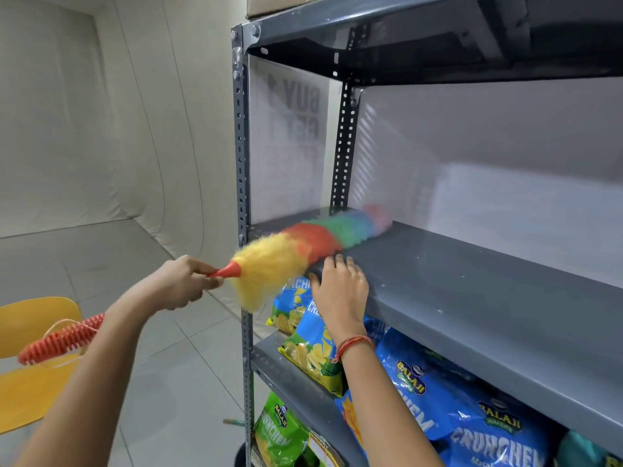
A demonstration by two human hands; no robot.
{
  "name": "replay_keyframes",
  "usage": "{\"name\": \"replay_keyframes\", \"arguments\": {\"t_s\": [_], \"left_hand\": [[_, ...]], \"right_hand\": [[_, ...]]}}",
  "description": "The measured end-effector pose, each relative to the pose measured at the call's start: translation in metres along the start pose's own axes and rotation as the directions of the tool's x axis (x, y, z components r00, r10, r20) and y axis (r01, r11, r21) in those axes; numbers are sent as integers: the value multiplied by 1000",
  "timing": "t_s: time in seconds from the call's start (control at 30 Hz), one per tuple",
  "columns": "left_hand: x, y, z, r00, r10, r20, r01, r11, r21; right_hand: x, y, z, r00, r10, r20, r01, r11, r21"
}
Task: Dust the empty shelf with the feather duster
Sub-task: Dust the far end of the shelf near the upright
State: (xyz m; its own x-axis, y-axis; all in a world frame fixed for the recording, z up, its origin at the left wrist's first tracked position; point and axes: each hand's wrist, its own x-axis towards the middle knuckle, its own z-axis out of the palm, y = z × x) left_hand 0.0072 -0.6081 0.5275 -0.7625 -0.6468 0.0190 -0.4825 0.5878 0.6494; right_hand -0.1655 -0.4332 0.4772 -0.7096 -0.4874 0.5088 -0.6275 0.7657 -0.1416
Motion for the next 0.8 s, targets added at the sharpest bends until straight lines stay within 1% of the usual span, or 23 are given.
{"name": "replay_keyframes", "arguments": {"t_s": [0.03, 0.07, 0.1, 0.13, 0.17, 0.23, 0.27, 0.33, 0.4, 0.43, 0.53, 0.7, 0.8], "left_hand": [[1, -1, -6, 998, -52, 41, 53, 998, -27], [3, -2, -11, 994, -94, 47, 96, 995, -37], [5, 0, -14, 992, -127, 23, 127, 991, -31], [6, 3, -16, 990, -134, -43, 135, 991, 16], [8, 6, -15, 983, -115, -143, 131, 985, 109], [8, 14, -4, 942, 2, -335, 110, 943, 315], [8, 18, 3, 928, 50, -368, 83, 938, 337], [10, 23, 15, 939, 47, -340, 58, 954, 293], [14, 26, 24, 958, -7, -285, 85, 961, 262], [17, 28, 29, 957, -28, -288, 107, 958, 264], [25, 37, 40, 922, -26, -386, 156, 938, 310], [42, 41, 50, 920, -26, -391, 170, 926, 338], [53, 45, 55, 910, -35, -414, 183, 929, 322]], "right_hand": [[0, 0, 0, 1000, 1, 0, -1, 1000, 1], [0, 0, 0, 1000, 1, 0, -1, 1000, 0], [0, 0, 0, 1000, 0, -1, 0, 1000, -3], [-1, 0, 0, 1000, -2, -1, 2, 1000, -7], [-1, 0, 0, 1000, -2, -2, 2, 1000, -10], [-1, 0, 0, 1000, 4, 1, -4, 1000, -11], [-1, 0, 0, 1000, 5, 0, -5, 1000, -11], [-1, 0, 0, 1000, 4, -1, -4, 1000, -6], [-1, 0, 0, 1000, 5, 3, -5, 1000, -2], [-1, 0, 0, 1000, 5, 5, -5, 1000, -4], [-1, 0, 0, 1000, 4, 3, -4, 1000, -12], [-1, 0, 0, 1000, -1, -6, 1, 1000, -14], [-1, 0, 0, 1000, -6, -10, 6, 1000, -20]]}}
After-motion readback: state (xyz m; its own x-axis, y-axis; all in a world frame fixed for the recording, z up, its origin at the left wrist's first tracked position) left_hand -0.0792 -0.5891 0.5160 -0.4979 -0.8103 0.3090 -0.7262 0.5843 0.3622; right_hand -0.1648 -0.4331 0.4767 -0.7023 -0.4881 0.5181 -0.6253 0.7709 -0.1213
